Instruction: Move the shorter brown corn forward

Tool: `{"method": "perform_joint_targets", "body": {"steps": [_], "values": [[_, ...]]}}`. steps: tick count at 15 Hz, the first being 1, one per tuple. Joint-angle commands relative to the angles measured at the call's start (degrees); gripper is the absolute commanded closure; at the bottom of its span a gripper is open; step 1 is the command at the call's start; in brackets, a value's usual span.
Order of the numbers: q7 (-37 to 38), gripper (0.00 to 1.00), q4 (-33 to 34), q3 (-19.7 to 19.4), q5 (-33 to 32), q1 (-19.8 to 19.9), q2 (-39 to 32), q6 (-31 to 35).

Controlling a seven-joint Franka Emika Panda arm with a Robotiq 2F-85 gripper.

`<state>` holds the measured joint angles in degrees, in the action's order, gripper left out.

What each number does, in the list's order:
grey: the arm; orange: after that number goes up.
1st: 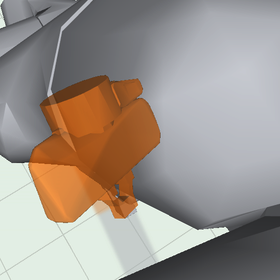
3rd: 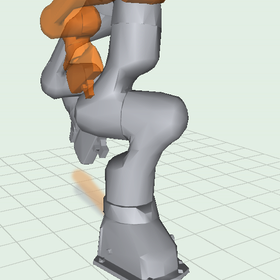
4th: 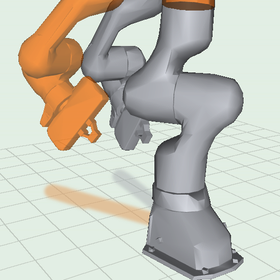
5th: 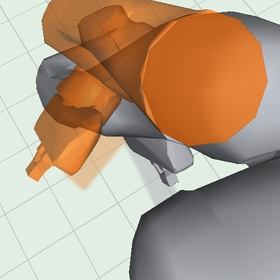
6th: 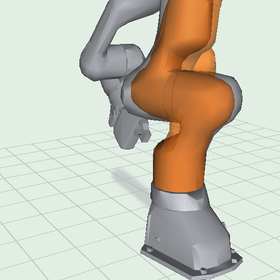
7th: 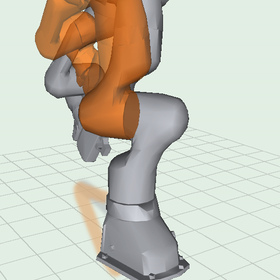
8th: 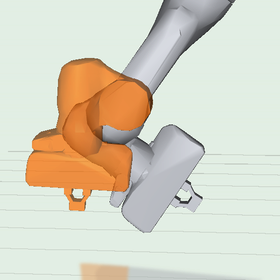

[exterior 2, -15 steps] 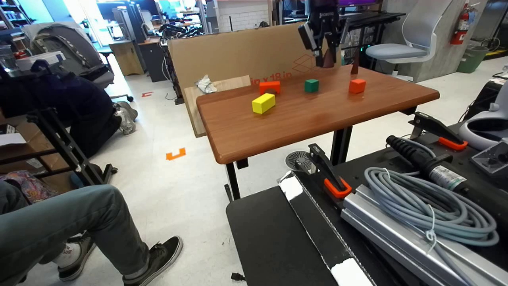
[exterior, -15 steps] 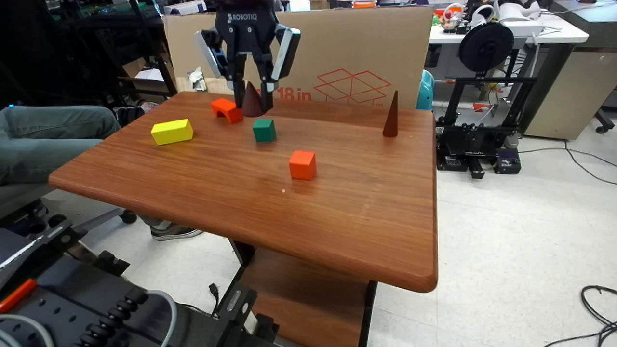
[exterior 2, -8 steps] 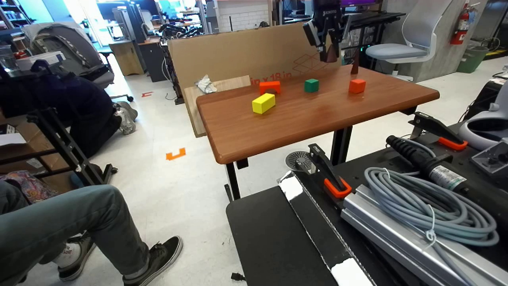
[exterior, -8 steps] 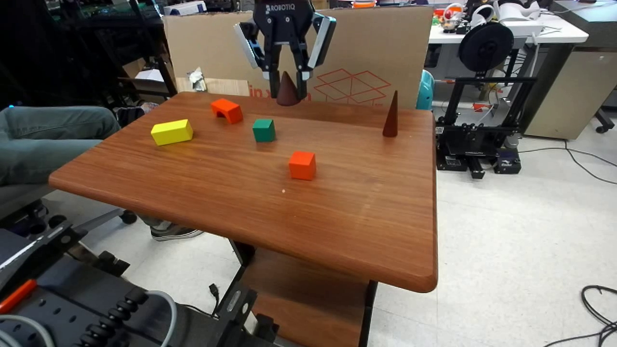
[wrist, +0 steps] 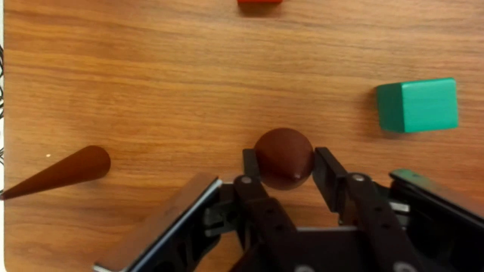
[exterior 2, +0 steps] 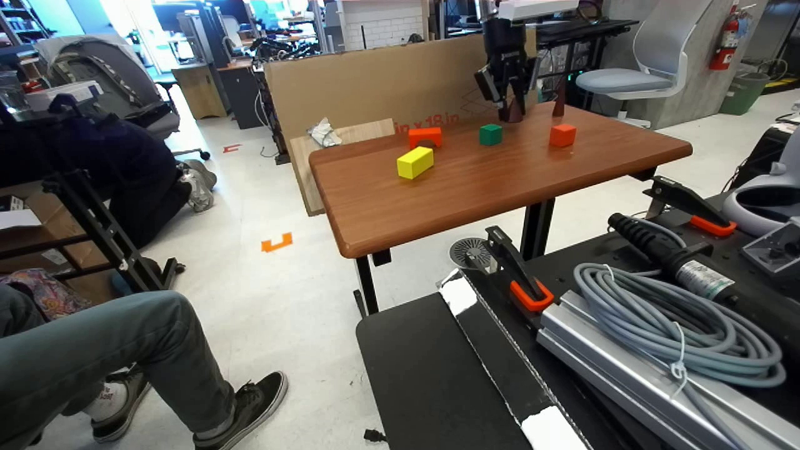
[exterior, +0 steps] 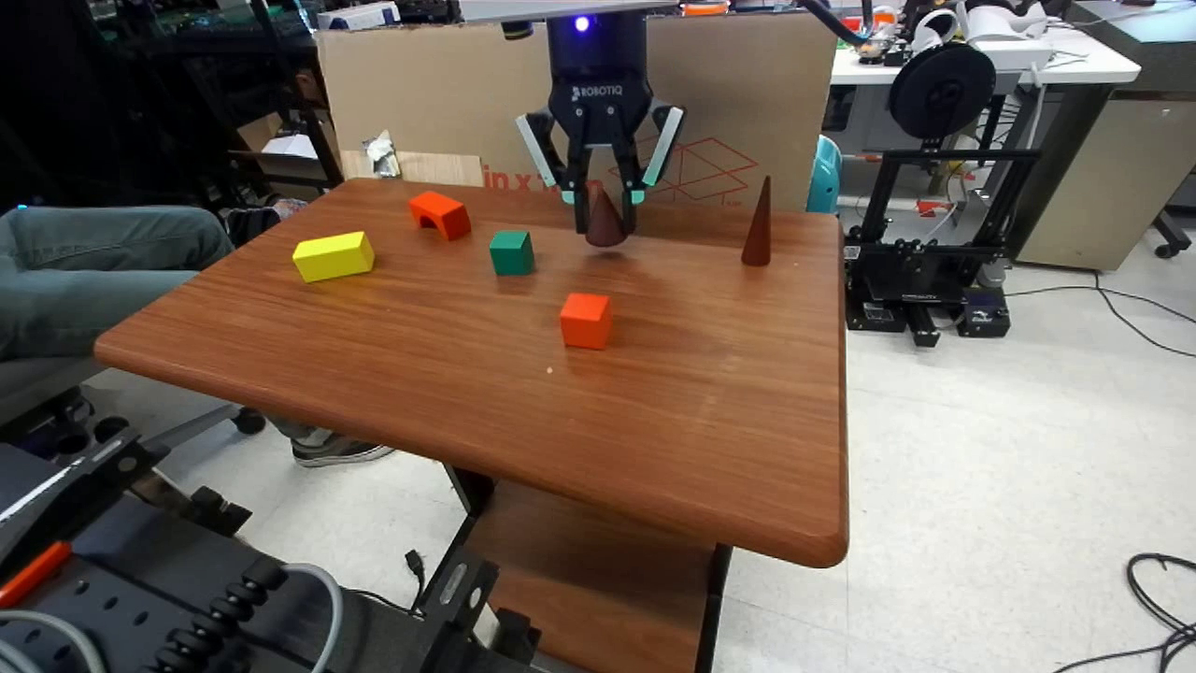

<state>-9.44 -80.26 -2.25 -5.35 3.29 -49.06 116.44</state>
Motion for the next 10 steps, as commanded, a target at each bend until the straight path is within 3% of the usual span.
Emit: {"method": "perform_joint_targets", "body": {"steps": [1, 5, 6, 7, 10], "values": [[-2.7, 0.84, 9.9, 0.7, -0.2, 0.9, -6.1, -5.4], [-5.2, 0.84, 14.1, 0.9, -0.4, 1.2, -8.8, -7.8], [-5.7, 0.34, 14.5, 0.9, -0.4, 1.2, -8.8, -8.1], [-6.1, 0.32, 13.7, 0.8, -0.7, 1.1, -8.2, -7.6], [-5.3, 0.12, 8.3, 0.4, -0.8, 0.8, -3.9, -4.8]]}}
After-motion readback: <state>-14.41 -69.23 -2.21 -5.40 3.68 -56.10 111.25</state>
